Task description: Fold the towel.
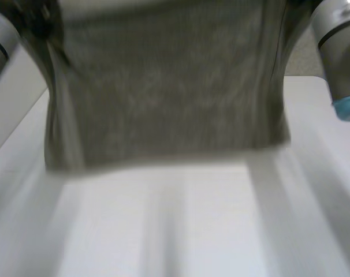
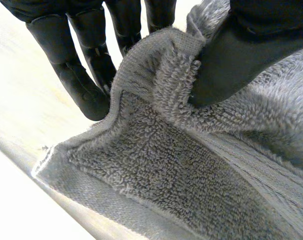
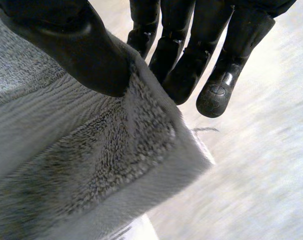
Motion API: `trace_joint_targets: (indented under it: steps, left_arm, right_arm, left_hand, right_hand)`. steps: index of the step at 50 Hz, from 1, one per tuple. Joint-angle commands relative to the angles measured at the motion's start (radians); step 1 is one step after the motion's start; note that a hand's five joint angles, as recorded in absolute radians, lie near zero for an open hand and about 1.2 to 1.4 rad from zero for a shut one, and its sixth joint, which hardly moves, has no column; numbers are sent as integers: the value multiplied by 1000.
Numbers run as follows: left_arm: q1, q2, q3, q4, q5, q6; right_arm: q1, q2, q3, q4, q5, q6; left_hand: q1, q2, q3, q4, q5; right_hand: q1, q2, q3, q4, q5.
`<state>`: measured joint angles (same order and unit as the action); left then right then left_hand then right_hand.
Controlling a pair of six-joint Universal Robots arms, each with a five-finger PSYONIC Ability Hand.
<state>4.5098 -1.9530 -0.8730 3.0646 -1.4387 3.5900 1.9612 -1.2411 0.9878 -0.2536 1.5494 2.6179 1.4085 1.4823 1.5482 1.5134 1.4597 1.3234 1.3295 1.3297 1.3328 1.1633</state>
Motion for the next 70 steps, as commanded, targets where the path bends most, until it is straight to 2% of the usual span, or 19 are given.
trace_joint_targets:
  steps: [1,9,13,15,18,23,31,33,37,44,50,55,59,63,64,67,68,69,70]
  left_arm:
    - [2,143,-98,220,-49,-45]
    - [-9,180,-400,237,-32,-39]
    - [-9,177,-546,252,8,-33]
    - [-2,166,-726,314,67,-16]
    - [5,160,-799,352,89,-1]
    - [23,79,-1000,470,109,154]
    - [35,65,-1113,479,100,323]
    - [32,74,-1129,477,98,334]
    - [32,154,-1152,470,98,331]
    - [57,500,-1230,395,104,299]
    - [110,664,-1236,329,124,213]
    - [129,666,-1216,315,185,194]
    - [144,632,-1196,318,222,191]
    - [126,389,-1094,347,224,193]
    - [115,308,-1043,352,222,193]
    - [97,230,-986,352,219,193]
    - [79,148,-921,352,219,193]
    - [62,66,-850,352,215,193]
    - [61,65,-850,352,215,193]
  right_arm:
    - [-13,-110,118,-50,-8,14]
    - [-12,-110,265,88,-98,11]
    - [-18,-107,406,85,-117,10]
    - [-19,-103,453,85,-118,10]
    - [-34,-77,550,80,-135,8]
    - [-81,-24,687,63,-210,2]
    - [-102,-8,789,76,-253,1]
    - [-107,-24,799,85,-253,-2]
    - [-117,-188,844,192,-255,-47]
    - [-166,-453,855,428,-275,-108]
    - [-226,-551,822,499,-305,-173]
    - [-262,-560,764,524,-351,-222]
    - [-268,-468,706,514,-382,-231]
    - [-225,-252,594,481,-364,-246]
    - [-225,-251,594,481,-364,-246]
    - [-177,-105,490,467,-333,-251]
    - [-157,-25,430,467,-309,-251]
    - [-157,-24,430,467,-308,-251]
    - [-144,48,370,468,-284,-254]
  left_hand:
    - [-12,-86,-152,-117,-238]
    - [-12,-86,-152,-117,-238]
    - [-12,-86,-152,-117,-238]
    - [-12,-86,-152,-117,-238]
    - [-12,-86,-152,-117,-238]
    - [-12,-86,-152,-117,-238]
    - [-12,-86,-152,-117,-238]
    - [-12,-86,-152,-117,-238]
    - [-12,-86,-152,-117,-238]
    - [-12,-86,-152,-117,-238]
    - [-12,-86,-152,-117,-238]
    - [-12,-86,-152,-117,-238]
    - [-12,-86,-152,-117,-238]
    - [-12,-86,-152,-117,-238]
    - [-12,-86,-152,-117,-238]
    - [-12,-86,-152,-117,-238]
    - [-12,-86,-152,-117,-238]
    - [-12,-86,-152,-117,-238]
    - [-12,-86,-152,-117,-238]
  right_hand:
    - [73,67,67,63,58]
    - [73,67,67,63,58]
    - [73,67,67,63,58]
    - [73,67,67,63,58]
    - [73,67,67,63,58]
    - [73,67,67,63,58]
    - [73,67,67,63,58]
    - [73,67,67,63,58]
    - [73,67,67,63,58]
    - [73,67,67,63,58]
    - [73,67,67,63,58]
    - [73,67,67,63,58]
    - [73,67,67,63,58]
    - [73,67,67,63,58]
    - [73,67,67,63,58]
    - [73,67,67,63,58]
    - [73,67,67,63,58]
    - [73,67,67,63,58]
    - [73,67,67,63,58]
